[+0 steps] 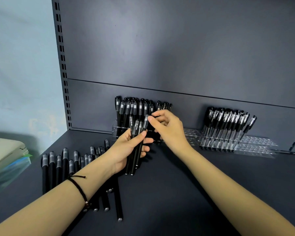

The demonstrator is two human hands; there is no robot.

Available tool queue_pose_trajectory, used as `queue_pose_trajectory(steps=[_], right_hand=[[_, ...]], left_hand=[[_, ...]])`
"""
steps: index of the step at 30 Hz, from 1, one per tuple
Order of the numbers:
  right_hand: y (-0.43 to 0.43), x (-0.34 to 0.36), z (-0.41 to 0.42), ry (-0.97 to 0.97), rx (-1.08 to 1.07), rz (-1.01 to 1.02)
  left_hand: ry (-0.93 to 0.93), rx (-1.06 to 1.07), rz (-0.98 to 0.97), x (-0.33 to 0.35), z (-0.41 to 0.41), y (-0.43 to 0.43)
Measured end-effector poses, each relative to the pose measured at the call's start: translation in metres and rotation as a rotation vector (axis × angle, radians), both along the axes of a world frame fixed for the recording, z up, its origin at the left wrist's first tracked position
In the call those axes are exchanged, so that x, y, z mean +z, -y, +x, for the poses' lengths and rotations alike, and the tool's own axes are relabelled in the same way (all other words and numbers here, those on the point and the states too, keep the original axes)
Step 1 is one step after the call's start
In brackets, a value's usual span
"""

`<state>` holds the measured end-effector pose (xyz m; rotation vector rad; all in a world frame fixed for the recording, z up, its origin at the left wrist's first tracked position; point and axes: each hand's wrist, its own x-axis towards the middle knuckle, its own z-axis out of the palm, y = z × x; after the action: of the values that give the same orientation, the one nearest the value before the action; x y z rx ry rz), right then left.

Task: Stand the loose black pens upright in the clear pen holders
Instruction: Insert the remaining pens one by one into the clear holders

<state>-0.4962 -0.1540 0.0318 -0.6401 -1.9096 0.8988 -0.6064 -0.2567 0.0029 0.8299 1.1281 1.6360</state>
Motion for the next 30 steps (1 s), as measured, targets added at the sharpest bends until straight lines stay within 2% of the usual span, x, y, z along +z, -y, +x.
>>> queue_pose_trajectory(steps=[4,8,11,14,17,19,24,30], right_hand=[[0.003,0.000,-0.002,0.051,0.073,-0.072],[0.005,0.004,-0.001,-0.057,0.174,-0.275],[0.006,0.006,0.001,-0.100,0.190,-0.324],[0.002,0.010,0.002,-0.215,0.123,-0.276],[-0.013,0.021,0.007,-0.409,-0.058,-0.209],[-0.029,0.029,0.013,-0.469,-0.191,-0.098],[-0.060,0.034,0.021,-0.298,-0.422,0.233],[-0.066,0.026,0.019,-0.221,-0.411,0.257]], left_hand=[[-0.027,-0.029,0.003,0.000,0.001,0.000],[-0.038,-0.043,-0.010,0.000,0.000,-0.001],[-0.048,-0.059,-0.032,0.002,0.000,0.000],[-0.075,-0.049,-0.087,0.001,0.001,-0.001],[-0.070,-0.029,-0.134,-0.002,-0.002,-0.003],[-0.073,-0.016,-0.155,-0.004,-0.004,-0.005],[0.011,-0.057,-0.193,-0.004,-0.006,-0.007],[-0.032,-0.078,-0.201,-0.005,-0.007,-0.008]])
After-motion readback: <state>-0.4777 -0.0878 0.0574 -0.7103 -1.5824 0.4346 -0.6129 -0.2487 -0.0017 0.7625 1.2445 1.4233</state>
